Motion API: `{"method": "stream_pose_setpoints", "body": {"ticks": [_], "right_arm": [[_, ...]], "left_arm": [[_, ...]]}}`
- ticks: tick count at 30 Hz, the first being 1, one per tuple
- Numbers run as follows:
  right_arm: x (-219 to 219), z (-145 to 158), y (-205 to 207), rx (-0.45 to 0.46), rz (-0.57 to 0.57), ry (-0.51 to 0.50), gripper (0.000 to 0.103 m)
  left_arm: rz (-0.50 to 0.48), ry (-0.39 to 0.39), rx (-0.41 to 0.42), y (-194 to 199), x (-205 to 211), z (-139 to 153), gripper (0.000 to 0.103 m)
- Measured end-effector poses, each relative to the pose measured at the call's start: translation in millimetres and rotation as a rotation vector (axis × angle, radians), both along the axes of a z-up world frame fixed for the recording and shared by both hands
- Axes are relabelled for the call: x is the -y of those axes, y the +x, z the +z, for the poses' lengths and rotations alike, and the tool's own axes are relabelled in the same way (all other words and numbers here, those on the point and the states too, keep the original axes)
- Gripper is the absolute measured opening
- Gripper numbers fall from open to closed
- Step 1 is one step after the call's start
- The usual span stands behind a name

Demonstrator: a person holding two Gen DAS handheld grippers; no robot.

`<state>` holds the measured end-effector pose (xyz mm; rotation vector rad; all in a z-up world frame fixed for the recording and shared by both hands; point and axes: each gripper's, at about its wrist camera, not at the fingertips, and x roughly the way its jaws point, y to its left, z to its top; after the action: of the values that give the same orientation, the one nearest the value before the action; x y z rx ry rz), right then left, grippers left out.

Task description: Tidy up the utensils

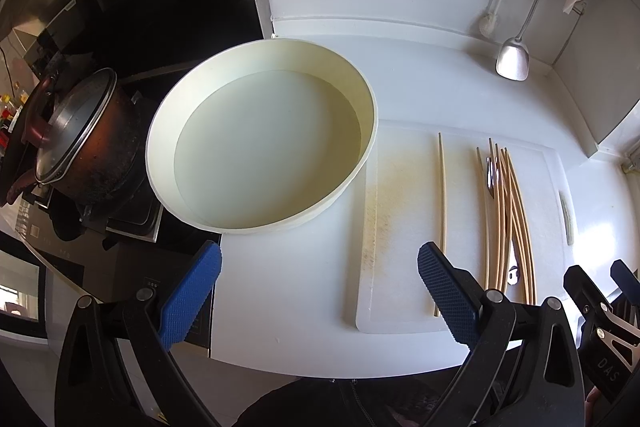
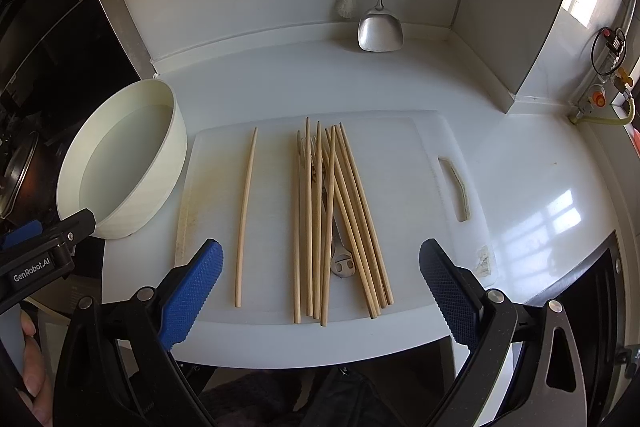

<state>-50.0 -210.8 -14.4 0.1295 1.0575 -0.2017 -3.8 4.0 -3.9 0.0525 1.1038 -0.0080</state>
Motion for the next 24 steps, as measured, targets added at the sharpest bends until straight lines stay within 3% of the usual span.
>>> {"method": "stream_pose_setpoints", "body": {"ticks": [24], "right_arm": [[-2.9, 0.5, -0.3, -0.001, -0.001, 0.003, 0.094]], "left_arm": [[0.001, 0.001, 0.000, 1.4, 1.6, -0.1, 0.097]]}}
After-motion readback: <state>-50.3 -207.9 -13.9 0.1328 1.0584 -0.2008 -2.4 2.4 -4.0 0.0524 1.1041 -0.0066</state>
